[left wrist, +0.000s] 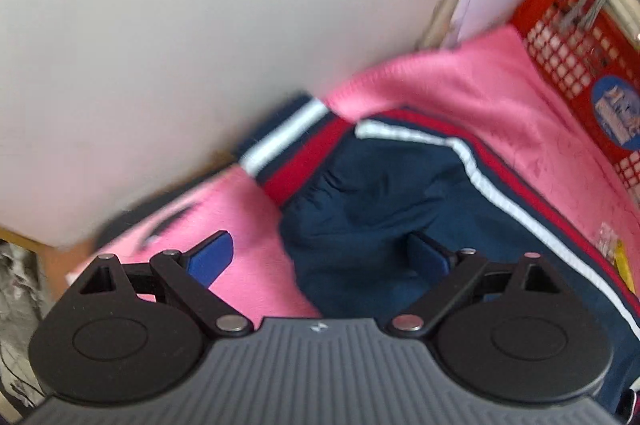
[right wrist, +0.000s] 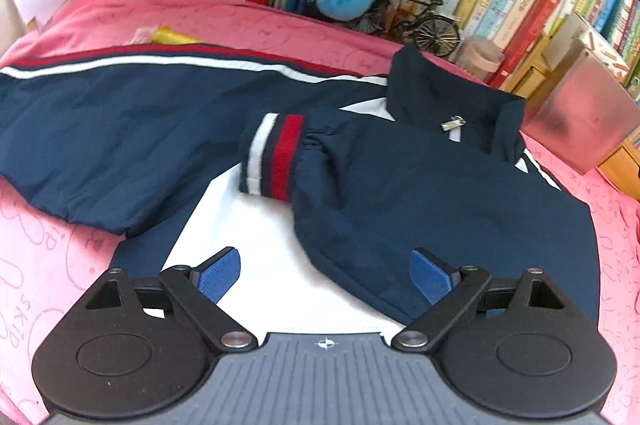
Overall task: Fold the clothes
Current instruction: 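Grasp the other striped sleeve cuff with the left tool and lift it across the body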
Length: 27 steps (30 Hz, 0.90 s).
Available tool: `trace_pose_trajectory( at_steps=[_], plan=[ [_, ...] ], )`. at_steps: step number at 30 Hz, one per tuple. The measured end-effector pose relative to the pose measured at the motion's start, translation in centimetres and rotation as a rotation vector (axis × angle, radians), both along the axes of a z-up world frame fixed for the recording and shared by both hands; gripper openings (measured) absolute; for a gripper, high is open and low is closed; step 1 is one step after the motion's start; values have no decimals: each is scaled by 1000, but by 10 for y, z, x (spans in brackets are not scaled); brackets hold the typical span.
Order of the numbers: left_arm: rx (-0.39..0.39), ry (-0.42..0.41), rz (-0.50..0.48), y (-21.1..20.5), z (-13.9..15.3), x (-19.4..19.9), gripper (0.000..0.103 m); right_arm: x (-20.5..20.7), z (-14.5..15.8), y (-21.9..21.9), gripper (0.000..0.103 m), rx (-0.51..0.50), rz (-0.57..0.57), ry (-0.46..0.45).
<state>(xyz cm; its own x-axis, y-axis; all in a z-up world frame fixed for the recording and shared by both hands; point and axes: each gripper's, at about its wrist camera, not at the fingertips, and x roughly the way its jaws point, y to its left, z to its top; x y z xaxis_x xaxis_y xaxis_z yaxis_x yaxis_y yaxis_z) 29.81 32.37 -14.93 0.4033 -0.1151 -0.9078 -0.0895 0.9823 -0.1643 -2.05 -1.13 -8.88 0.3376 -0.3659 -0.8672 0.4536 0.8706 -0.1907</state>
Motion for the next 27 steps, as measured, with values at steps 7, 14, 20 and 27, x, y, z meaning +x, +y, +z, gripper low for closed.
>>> trace_pose_trajectory(
  at_steps=[7, 14, 20, 27],
  plan=[
    [5, -119, -42, -14, 19, -12, 26, 3, -1, 6, 92, -3, 4, 10],
    [-80, -271, -190, -42, 59, -36, 20, 3, 8, 0, 92, -12, -25, -37],
    [-231, -292, -624, -134, 93, -94, 25, -6, 32, -25, 93, 7, -106, -147],
    [-230, -146, -886, -193, 89, -159, 60, -13, 29, -60, 94, 261, -223, -272]
  ],
)
